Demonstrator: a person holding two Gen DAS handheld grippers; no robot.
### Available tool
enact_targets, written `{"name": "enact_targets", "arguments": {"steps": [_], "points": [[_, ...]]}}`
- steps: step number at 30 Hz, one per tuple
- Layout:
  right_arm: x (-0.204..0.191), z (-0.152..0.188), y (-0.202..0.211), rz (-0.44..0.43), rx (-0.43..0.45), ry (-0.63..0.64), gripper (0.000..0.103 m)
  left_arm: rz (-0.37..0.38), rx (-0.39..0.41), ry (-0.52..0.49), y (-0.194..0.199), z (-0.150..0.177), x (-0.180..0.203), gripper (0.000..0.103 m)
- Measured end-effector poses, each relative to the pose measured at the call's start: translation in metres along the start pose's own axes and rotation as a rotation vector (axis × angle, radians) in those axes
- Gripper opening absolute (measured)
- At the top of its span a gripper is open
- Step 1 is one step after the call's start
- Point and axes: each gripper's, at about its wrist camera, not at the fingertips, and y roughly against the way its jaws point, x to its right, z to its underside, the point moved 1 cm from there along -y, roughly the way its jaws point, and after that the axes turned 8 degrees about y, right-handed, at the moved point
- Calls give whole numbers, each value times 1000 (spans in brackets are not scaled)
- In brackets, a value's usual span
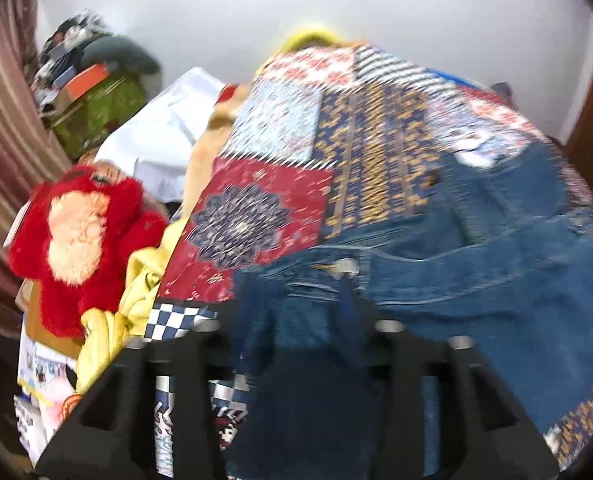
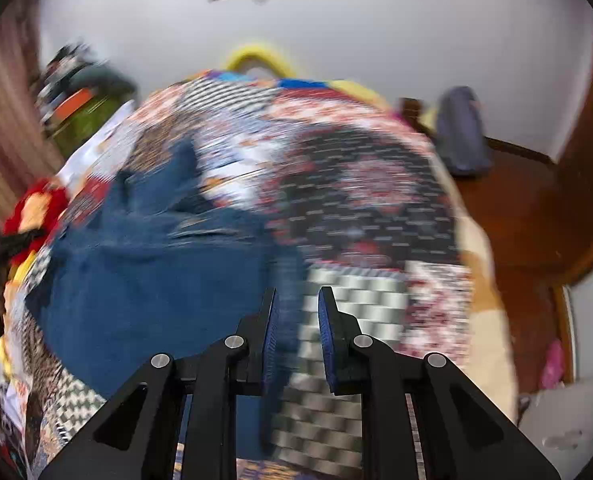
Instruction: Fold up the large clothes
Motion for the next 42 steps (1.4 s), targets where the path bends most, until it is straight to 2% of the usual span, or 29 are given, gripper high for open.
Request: {"name": "enact_targets", "arguments": {"steps": [4, 7, 9, 11, 16, 19, 21, 24, 25, 26, 27, 28, 31, 34, 37, 40, 42], "points": [[-58, -11, -21, -103, 2, 76, 15, 76, 28, -61, 24, 11, 21, 73], [-102, -17, -32, -164, 3, 127, 15, 128, 19, -110, 32, 27, 40, 76], [-132, -21, -39, -202, -1, 171, 15, 150, 21, -127, 33, 39, 49, 84], [-156, -20, -43, -222, -1, 204, 15, 176, 3, -142, 29, 54, 57, 86], [-201, -12, -61, -233, -43, 268, 15, 230, -59, -158, 10, 82, 71, 86], [-216, -2, -82, -164, -97, 309, 15, 219, -88, -164, -7, 93, 79, 86], [-220, 5, -94, -122, -108, 354, 15, 214, -106, -171, -17, 99, 82, 88], [-212, 12, -91, -138, -72, 349, 19, 203, -77, -171, -19, 102, 81, 96], [-210, 12, -91, -135, -75, 343, 31, 205, -80, -161, -20, 102, 79, 96], [-207, 12, -91, -119, -79, 339, 53, 212, -90, -145, -20, 103, 77, 96], [-205, 11, -92, -77, -83, 340, 61, 216, -97, -138, -21, 104, 75, 97], [-203, 12, -91, -55, -81, 350, 66, 217, -101, -137, -21, 105, 73, 97], [-195, 19, -86, -46, -87, 349, 73, 203, -97, -142, -17, 109, 65, 100], [-185, 27, -84, 14, -100, 363, 74, 189, -112, -113, -13, 113, 51, 100], [-171, 35, -74, 13, -98, 344, 74, 201, -137, -53, -11, 114, 33, 99], [-155, 40, -65, 4, -106, 310, 74, 148, -133, -46, -8, 113, 23, 99], [-141, 43, -58, 32, -116, 273, 80, 115, -127, -51, -6, 114, 16, 99]]}}
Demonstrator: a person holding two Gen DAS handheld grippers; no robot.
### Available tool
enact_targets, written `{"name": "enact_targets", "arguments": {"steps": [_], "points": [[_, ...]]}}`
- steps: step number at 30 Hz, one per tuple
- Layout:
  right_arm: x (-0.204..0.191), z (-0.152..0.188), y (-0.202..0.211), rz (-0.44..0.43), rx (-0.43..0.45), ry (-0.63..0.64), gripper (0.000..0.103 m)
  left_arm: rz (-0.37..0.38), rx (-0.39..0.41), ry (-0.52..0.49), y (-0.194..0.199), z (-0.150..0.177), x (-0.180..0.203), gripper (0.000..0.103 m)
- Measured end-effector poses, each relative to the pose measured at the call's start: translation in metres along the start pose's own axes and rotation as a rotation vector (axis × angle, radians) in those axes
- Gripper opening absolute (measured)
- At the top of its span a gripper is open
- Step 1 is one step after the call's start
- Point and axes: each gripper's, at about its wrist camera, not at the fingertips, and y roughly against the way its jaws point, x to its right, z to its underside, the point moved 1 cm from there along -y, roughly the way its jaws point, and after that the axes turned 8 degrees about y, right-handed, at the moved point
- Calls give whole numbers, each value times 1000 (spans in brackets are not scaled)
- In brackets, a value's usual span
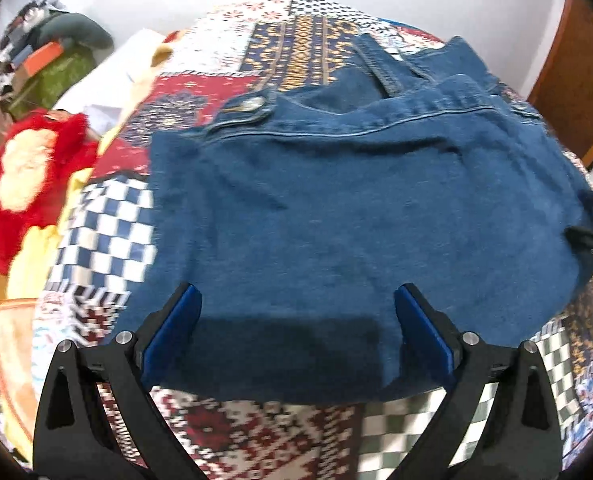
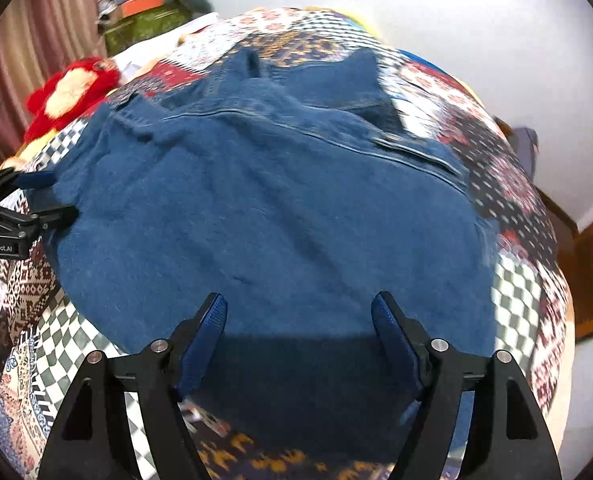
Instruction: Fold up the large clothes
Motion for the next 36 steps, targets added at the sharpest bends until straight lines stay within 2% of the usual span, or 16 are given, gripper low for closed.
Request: {"name": "enact_targets", "arguments": {"steps": [1, 5, 10, 13, 16, 19, 21, 25, 28, 30, 33, 36], "points": [[6, 5, 2, 22, -17, -15, 82, -14, -4, 5, 0, 1, -5, 99], [41, 27, 10, -13, -39, -111, 83, -52, -32, 51, -1, 7, -20, 99], [74, 55, 21, 51, -67, -191, 83, -70, -23, 81, 6, 12, -29, 99], [87, 68, 23, 54, -86, -259, 83, -87, -12, 93, 12, 18, -34, 99], [89, 77, 31, 49, -74, -289, 83, -89, 0, 148, 18, 22, -44, 99], [81, 73, 41, 70, -44, -266, 83, -98, 6, 232, 27, 28, -58, 99], [74, 66, 48, 82, -12, -246, 83, -127, 47, 260, 37, 29, -65, 99], [53, 40, 71, 74, 88, -197, 83, -133, 123, 297, 59, 35, -72, 99], [35, 21, 82, 58, 147, -172, 83, -84, 132, 343, 66, 40, -75, 99], [22, 6, 85, 28, 184, -151, 84, -21, 120, 393, 64, 44, -76, 99], [3, -10, 82, -13, 203, -120, 92, 82, 52, 454, 49, 47, -74, 99], [-16, -23, 65, -53, 189, -79, 93, 170, -29, 477, 26, 51, -66, 99]]}}
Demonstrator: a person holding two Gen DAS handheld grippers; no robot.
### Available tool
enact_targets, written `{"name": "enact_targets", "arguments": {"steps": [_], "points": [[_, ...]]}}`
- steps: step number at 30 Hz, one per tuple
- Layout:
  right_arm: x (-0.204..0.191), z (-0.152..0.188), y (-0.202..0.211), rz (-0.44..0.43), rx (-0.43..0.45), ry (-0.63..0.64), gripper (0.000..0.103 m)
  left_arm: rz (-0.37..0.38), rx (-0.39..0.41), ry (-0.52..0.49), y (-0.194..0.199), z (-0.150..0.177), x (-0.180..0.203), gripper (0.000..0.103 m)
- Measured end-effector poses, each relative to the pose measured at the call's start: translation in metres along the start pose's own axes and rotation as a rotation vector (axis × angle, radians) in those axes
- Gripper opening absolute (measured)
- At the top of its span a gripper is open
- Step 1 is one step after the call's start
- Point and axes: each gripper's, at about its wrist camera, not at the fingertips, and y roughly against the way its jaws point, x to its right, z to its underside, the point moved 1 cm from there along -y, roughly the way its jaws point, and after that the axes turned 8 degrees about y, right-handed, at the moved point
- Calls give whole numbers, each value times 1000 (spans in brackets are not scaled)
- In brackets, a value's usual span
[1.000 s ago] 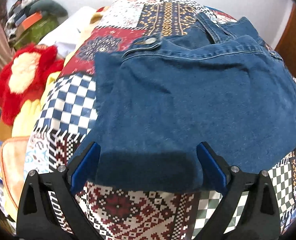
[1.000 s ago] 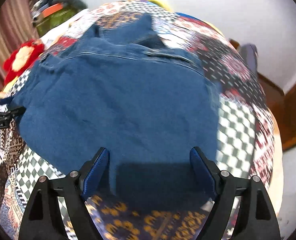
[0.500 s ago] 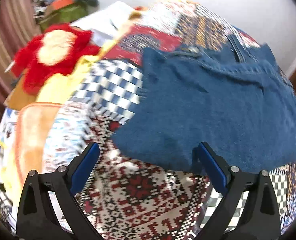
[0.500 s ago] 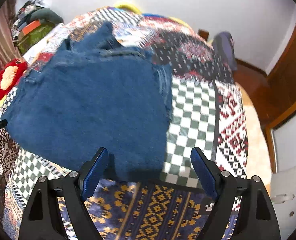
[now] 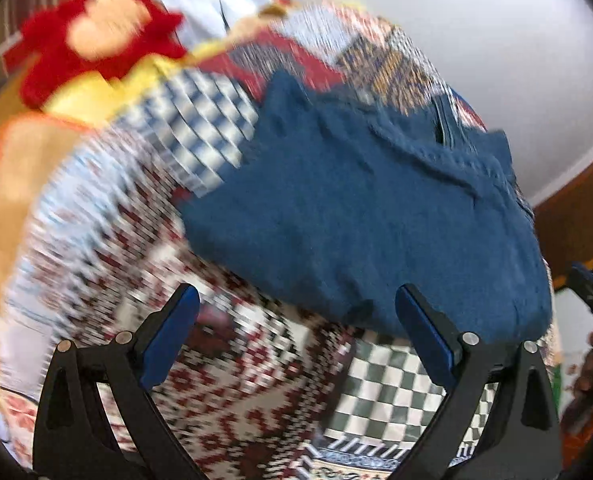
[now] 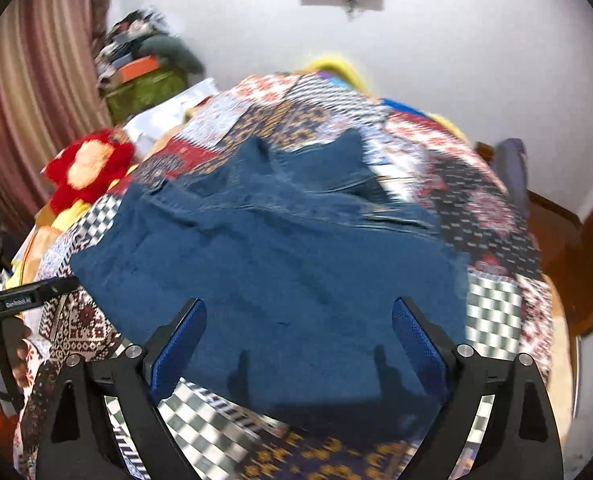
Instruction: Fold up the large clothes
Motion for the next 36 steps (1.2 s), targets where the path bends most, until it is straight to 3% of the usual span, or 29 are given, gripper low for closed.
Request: {"name": "enact_targets", "arguments": {"steps": [5, 9, 12, 17, 19, 20, 23, 25, 30, 36], "points": [[-23, 1, -51, -30, -99, 69, 93, 153, -113, 85, -32, 3, 4, 99], [-17, 17, -89, -77, -191, -10, 94, 251, -175, 120, -54, -2, 9, 99], [-17, 20, -87, -83, -152, -27, 97, 344, -204, 168, -69, -7, 11, 99], [-18, 21, -88, -82, -158, -12, 97, 430, -158, 268, -79, -20, 4, 97], [-18, 21, -87, -82, -159, -19, 97, 406, -126, 288, -80, -23, 2, 80], [-18, 21, -87, -81, -161, -22, 97, 363, -117, 276, -82, -27, 2, 73], [-18, 19, -83, -83, -177, -44, 97, 316, -76, 288, -80, -36, -1, 60], [-20, 19, -79, -88, -192, -44, 97, 288, -47, 302, -73, -41, -2, 45], [-24, 16, -54, -97, -185, -23, 97, 170, 74, 131, -32, -46, 29, 30], [-32, 2, -30, -118, -127, -24, 97, 139, 264, -71, 49, -38, 75, 26]]}}
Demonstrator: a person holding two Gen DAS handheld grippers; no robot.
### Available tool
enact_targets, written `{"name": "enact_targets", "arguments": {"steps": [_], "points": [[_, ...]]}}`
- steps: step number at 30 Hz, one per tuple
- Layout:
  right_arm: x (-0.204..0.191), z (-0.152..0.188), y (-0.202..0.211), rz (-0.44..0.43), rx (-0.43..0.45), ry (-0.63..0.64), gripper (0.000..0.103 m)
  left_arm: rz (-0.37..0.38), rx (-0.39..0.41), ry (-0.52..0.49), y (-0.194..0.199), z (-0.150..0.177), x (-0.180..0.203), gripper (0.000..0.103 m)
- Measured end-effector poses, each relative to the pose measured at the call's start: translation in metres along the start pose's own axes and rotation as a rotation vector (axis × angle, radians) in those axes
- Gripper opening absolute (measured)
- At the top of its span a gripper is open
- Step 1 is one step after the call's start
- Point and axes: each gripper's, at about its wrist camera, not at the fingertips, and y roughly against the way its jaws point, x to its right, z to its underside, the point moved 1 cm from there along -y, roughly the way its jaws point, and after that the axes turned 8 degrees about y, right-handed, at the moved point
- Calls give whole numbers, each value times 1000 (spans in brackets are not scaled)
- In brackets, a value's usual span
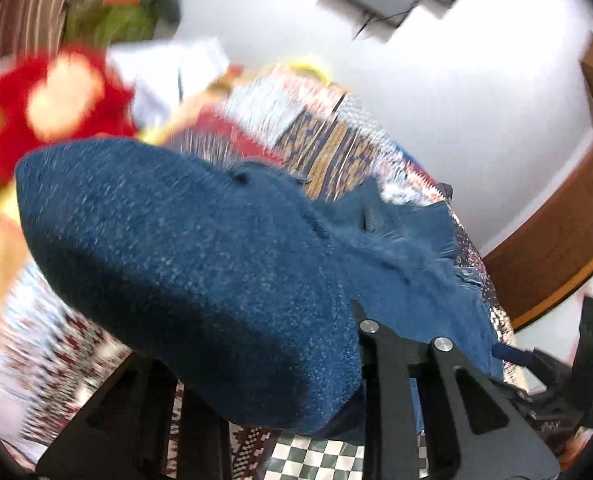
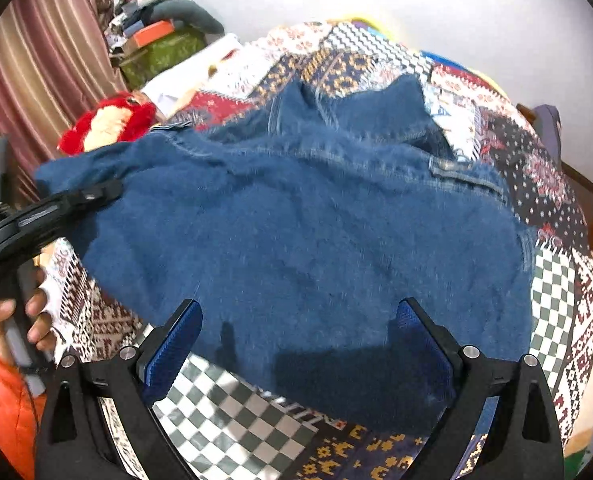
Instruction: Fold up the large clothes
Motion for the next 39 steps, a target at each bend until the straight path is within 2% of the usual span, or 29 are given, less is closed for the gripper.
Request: {"name": "enact_targets", "arguments": {"steps": [4, 7, 11, 13, 16, 18, 20, 22, 25, 28, 30, 34, 39], "points": [[-15, -10, -4, -22, 29, 1, 97, -73, 131, -133, 49, 3, 19, 26], [-33, -15, -21, -64, 11, 25, 97, -137, 184, -200, 62, 7, 28, 26], [-67, -13, -62, -110, -83, 118, 97, -193, 174, -267, 56, 8, 35, 26], [-75, -7, -75, -117, -98, 131, 98, -219, 166, -298, 42, 9, 40, 25], [-71, -6, -78, -161, -116, 143, 99, -233, 178, -347, 35, 12, 50, 25], [-64, -8, -73, -225, -130, 143, 99, -220, 190, -374, 33, 15, 62, 25], [-46, -6, -59, -265, -118, 87, 98, -204, 204, -415, 30, 16, 80, 25], [-24, -3, -41, -252, -77, 27, 98, -186, 213, -459, 27, 20, 101, 25], [22, 8, -7, -227, -9, -84, 98, -152, 237, -574, 22, 36, 142, 25], [69, 27, 29, -139, 43, -175, 98, -114, 262, -709, 18, 64, 183, 25], [101, 43, 53, -71, 64, -229, 98, -80, 248, -801, 12, 87, 205, 25], [143, 74, 90, 44, 82, -287, 98, -31, 140, -961, -11, 142, 234, 25], [171, 114, 121, 85, 80, -354, 98, -18, -19, -1135, -38, 202, 239, 26]]}}
